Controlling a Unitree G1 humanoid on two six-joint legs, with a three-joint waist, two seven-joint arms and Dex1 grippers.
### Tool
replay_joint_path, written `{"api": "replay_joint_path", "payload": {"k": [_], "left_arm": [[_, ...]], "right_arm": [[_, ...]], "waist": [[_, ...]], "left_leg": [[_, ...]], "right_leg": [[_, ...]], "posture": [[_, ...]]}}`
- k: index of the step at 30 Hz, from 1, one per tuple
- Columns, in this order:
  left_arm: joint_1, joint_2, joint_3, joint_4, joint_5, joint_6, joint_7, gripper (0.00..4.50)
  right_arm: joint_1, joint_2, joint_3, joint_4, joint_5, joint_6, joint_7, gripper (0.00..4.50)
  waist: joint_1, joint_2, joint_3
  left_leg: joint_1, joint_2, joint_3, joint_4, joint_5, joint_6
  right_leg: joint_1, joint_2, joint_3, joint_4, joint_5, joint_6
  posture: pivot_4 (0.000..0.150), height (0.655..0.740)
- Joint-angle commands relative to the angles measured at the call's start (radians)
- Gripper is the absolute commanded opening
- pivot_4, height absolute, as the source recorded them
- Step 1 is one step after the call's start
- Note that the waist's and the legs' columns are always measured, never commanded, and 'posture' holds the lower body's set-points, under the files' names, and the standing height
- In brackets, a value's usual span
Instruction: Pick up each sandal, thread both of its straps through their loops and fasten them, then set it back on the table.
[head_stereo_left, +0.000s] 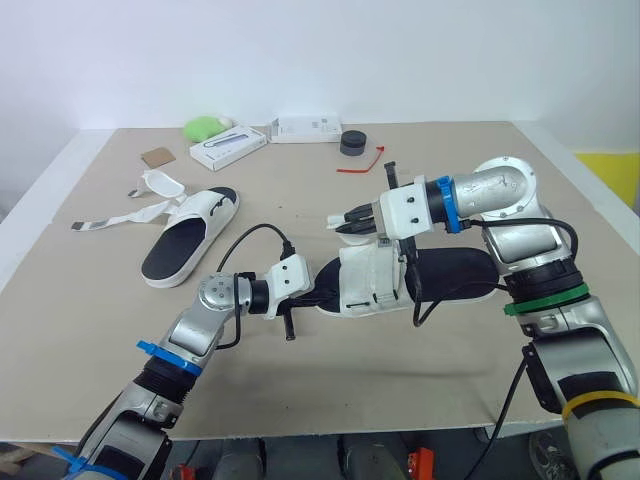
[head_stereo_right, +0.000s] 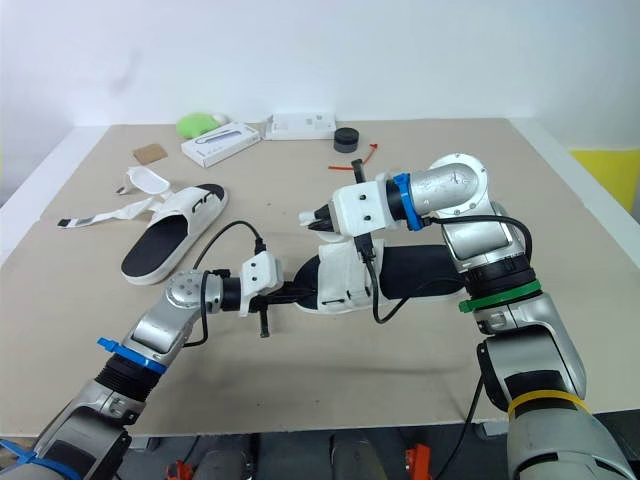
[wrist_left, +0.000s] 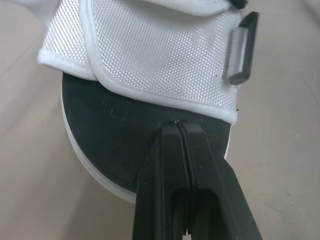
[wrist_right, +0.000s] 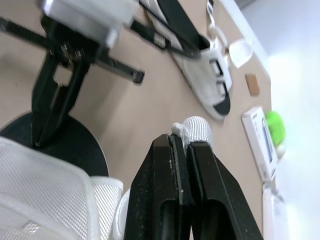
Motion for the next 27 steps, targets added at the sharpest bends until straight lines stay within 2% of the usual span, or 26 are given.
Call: {"api": "replay_joint_path", "payload": {"k": [1,8,13,19,20,21,27], "left_arm": [[0.034,0.017,-0.046,0.040,0.044,0.052,-0.002,0.00],[0.036,0.025,-0.046,0.038,0.044,0.056,-0.004,0.00],[0.027,0.020,-0.052,0.048,0.048,0.058,-0.003,0.00],[0.025,0.015,-0.056,0.051,0.050,0.060,0.001,0.00],[0.024,0.014,-0.056,0.052,0.050,0.060,0.002,0.00],[0.023,0.013,-0.057,0.053,0.049,0.061,0.003,0.00],[0.019,0.014,-0.066,0.058,0.045,0.060,0.008,0.00]], "right_arm": [[-0.032,-0.017,-0.044,-0.074,0.053,0.025,0.001,0.08],[0.110,-0.103,-0.020,-0.371,0.166,0.281,0.116,0.08],[0.287,-0.147,0.038,-0.594,0.160,0.312,0.135,0.08],[0.407,-0.199,0.100,-0.604,0.046,0.271,0.137,0.08],[0.412,-0.205,0.103,-0.592,0.038,0.287,0.137,0.80],[0.413,-0.209,0.105,-0.578,0.034,0.298,0.140,1.05],[0.332,-0.225,0.100,-0.430,-0.037,0.321,0.124,3.81]], "waist": [[0.000,0.000,0.000],[0.003,0.000,0.000],[0.007,0.000,0.000],[0.007,-0.004,-0.003],[0.005,-0.005,-0.004],[0.004,-0.006,-0.005],[0.017,-0.009,-0.009]], "left_leg": [[0.000,0.000,0.000,-0.002,0.000,0.000],[-0.001,0.000,-0.001,-0.003,-0.001,-0.001],[0.000,0.000,-0.001,-0.004,-0.001,-0.001],[0.005,0.000,0.001,-0.003,-0.001,-0.001],[0.006,0.001,0.001,-0.003,-0.001,-0.001],[0.007,0.001,0.001,-0.003,-0.001,-0.001],[0.008,0.001,0.001,-0.003,-0.003,-0.005]], "right_leg": [[0.000,0.000,0.000,0.000,-0.001,0.000],[0.000,0.000,0.000,0.000,-0.004,0.001],[0.000,0.000,0.000,0.000,-0.005,0.000],[0.002,0.000,0.000,0.000,-0.004,-0.001],[0.003,0.000,0.000,0.000,-0.004,-0.001],[0.003,0.000,0.000,0.000,-0.004,-0.001],[0.008,-0.001,0.000,-0.004,-0.004,-0.001]], "posture": [[0.150,0.7400],[0.150,0.7400],[0.150,0.7400],[0.150,0.7400],[0.150,0.7400],[0.150,0.7400],[0.150,0.7400]]}}
